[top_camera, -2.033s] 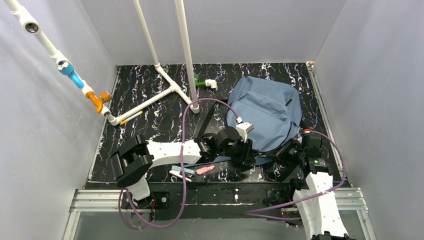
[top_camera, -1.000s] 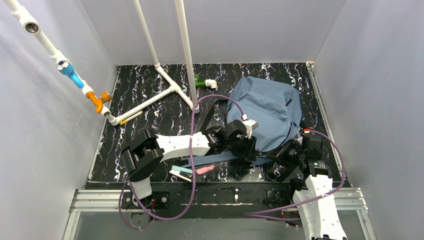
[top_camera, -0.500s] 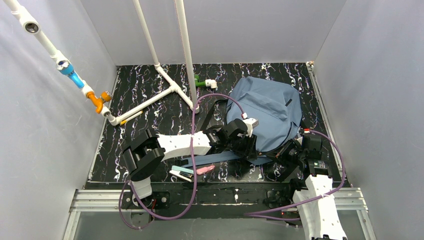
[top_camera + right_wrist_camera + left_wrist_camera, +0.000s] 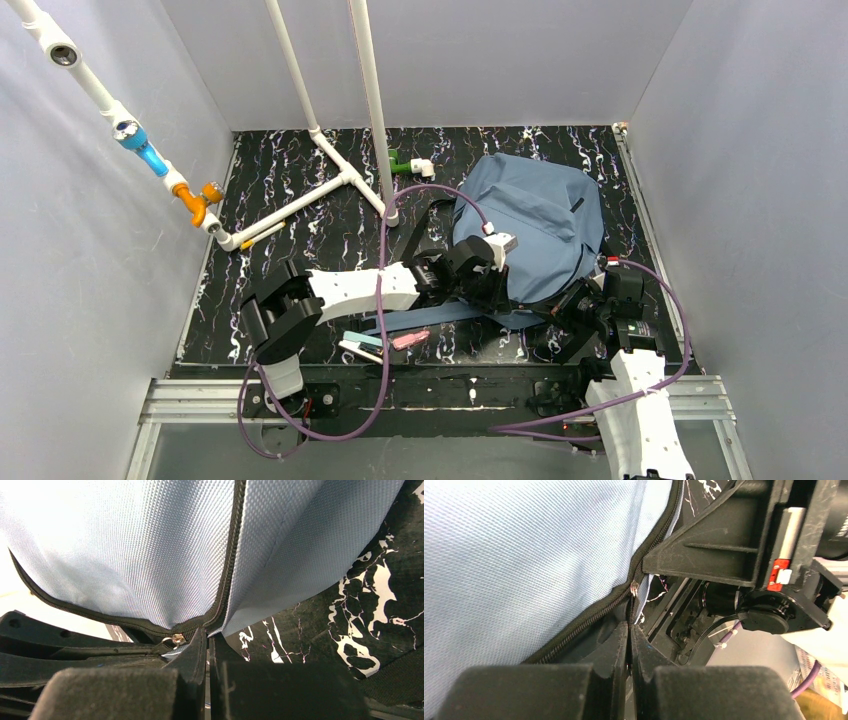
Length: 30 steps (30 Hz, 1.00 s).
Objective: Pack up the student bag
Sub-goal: Zip the student bag at the center of the board.
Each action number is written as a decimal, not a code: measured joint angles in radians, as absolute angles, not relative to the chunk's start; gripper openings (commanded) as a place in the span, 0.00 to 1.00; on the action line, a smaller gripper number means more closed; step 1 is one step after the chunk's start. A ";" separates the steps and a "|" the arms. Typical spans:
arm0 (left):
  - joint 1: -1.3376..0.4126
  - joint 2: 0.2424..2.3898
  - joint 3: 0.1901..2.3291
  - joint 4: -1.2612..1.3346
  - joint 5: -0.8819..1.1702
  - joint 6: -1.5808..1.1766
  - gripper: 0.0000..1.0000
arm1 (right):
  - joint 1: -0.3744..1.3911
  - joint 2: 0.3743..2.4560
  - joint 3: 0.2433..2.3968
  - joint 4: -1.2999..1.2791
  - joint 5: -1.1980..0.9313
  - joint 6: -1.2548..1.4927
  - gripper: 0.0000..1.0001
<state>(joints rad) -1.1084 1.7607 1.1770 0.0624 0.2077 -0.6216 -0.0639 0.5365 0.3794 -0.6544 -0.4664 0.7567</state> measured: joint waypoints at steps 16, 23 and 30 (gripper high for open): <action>-1.062 1.588 1.057 0.039 0.132 -0.572 0.00 | -0.048 0.666 0.472 -0.715 -0.272 0.752 0.01; -1.023 1.518 1.043 0.030 0.130 -0.528 0.00 | -0.049 0.846 0.689 -0.762 -0.069 0.629 0.36; -1.022 1.631 1.164 0.049 0.264 -0.570 0.00 | -0.053 0.762 0.704 -0.789 -0.122 0.602 0.72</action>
